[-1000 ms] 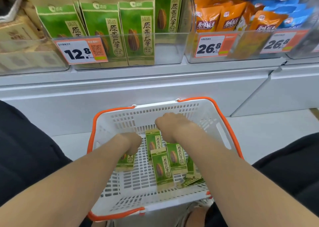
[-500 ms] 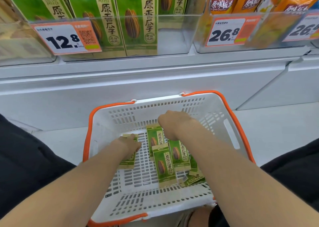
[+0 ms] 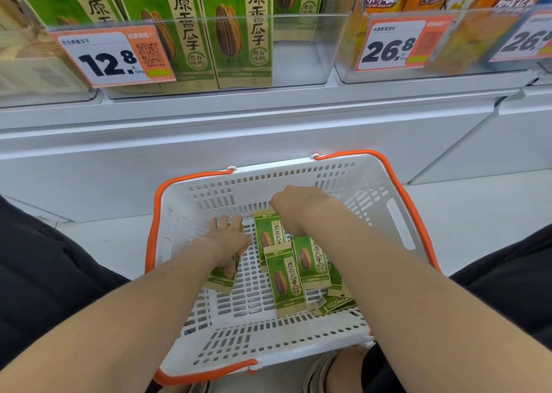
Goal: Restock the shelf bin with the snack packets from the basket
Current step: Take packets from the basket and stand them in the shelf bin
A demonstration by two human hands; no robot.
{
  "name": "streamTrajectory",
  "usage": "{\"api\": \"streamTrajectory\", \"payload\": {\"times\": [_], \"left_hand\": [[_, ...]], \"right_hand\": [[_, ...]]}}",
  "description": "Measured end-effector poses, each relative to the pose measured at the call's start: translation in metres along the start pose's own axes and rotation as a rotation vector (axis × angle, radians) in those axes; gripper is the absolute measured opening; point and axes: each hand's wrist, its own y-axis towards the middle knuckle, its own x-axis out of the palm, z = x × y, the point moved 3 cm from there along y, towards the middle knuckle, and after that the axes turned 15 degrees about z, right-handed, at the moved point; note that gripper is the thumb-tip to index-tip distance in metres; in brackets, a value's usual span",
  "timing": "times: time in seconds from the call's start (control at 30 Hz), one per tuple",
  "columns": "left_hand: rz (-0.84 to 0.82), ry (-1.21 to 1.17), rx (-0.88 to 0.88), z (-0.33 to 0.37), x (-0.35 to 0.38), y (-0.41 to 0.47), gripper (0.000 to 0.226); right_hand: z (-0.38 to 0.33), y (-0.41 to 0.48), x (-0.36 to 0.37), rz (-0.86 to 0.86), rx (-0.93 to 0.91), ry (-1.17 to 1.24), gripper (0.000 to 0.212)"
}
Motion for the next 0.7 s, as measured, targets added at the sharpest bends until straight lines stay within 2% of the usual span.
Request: {"api": "streamTrajectory", "payload": {"times": [0.1, 0.17, 0.3, 0.43, 0.6, 0.7], "left_hand": [[0.114, -0.052, 0.041, -0.001, -0.008, -0.003, 0.052], [0.117, -0.136, -0.005, -0.003, -0.008, -0.004, 0.06], [0.076, -0.212, -0.058, -0.007, -0.013, -0.008, 0.026], [0.114, -0.462, -0.045, -0.005, -0.032, -0.016, 0.021], [0.382, -0.924, -0.001, -0.001, -0.102, -0.024, 0.019], [0.526, -1.296, 0.001, 0.002, -0.142, -0.043, 0.014]], "right_hand": [[-0.001, -0.003, -0.004, -0.01, -0.021, -0.019, 0.029], [0.0, -0.006, -0.006, -0.005, -0.02, -0.022, 0.026], [0.0, -0.016, -0.01, 0.018, -0.013, -0.028, 0.03], [0.001, -0.024, -0.008, -0.017, 0.007, 0.041, 0.04], [0.025, -0.027, -0.014, 0.054, 0.197, 0.415, 0.046], [0.042, -0.037, -0.03, 0.259, 0.305, 0.778, 0.04]]}}
